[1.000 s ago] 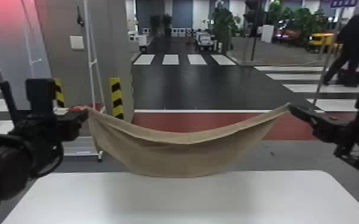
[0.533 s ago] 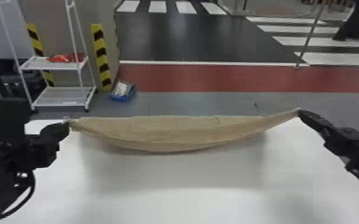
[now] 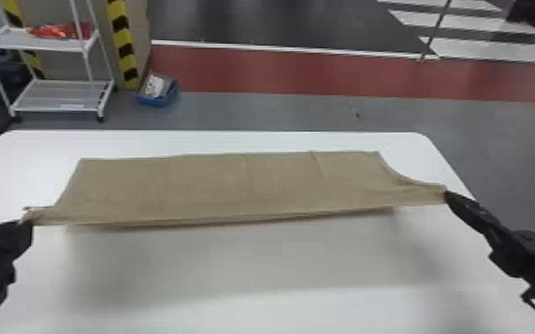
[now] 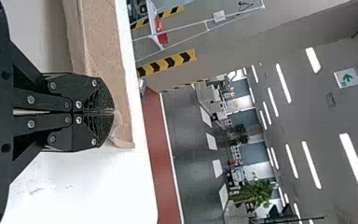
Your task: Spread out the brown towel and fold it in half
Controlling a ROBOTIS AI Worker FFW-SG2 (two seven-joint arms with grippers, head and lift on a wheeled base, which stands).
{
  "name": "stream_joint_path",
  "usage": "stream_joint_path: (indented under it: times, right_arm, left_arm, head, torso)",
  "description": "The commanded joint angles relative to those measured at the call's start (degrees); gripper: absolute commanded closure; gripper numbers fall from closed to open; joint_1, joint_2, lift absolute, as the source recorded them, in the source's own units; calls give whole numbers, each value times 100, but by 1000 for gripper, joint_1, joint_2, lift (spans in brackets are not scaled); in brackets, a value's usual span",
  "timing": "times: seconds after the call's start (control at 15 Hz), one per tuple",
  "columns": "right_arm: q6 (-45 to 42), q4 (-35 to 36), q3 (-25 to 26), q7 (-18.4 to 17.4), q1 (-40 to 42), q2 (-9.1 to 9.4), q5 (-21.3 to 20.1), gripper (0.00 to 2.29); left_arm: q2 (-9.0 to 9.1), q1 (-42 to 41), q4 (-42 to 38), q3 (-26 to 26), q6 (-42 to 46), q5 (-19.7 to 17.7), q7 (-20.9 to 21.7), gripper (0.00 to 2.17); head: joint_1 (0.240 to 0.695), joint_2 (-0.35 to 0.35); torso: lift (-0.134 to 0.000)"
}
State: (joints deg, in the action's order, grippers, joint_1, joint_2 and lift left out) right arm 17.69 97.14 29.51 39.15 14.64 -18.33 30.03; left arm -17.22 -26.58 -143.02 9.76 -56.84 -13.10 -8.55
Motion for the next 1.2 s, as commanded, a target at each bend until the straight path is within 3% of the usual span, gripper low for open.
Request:
stream_joint_path:
  times: [0.0, 0.4, 0.67, 1.0, 1.13]
  right_arm:
    - [2, 306, 310, 163, 382, 251, 3, 1295]
    - [372, 807, 627, 251, 768, 339, 143, 1295]
    - [1497, 640, 609, 304, -58, 286, -234, 1295]
    - [1954, 42, 170, 321, -972, 207, -665, 1291]
    - [2094, -318, 38, 321, -1403, 172, -744, 1288]
  left_arm:
    - [60, -392, -394, 97, -394, 88, 2, 1534]
    - [78, -418, -499, 79, -430, 106, -156, 1531]
    - [78, 162, -112, -149, -324, 229, -341, 1531]
    - [87, 804, 556, -387, -96, 290, -446, 1531]
    - [87, 1138, 881, -536, -78, 475, -455, 1531]
  head:
    - [695, -134]
    - [695, -149]
    - [695, -141]
    - [695, -118]
    - [695, -103]
  torso:
    - [-128]
    - [-128]
    - [-128]
    - [-128]
    - [-128]
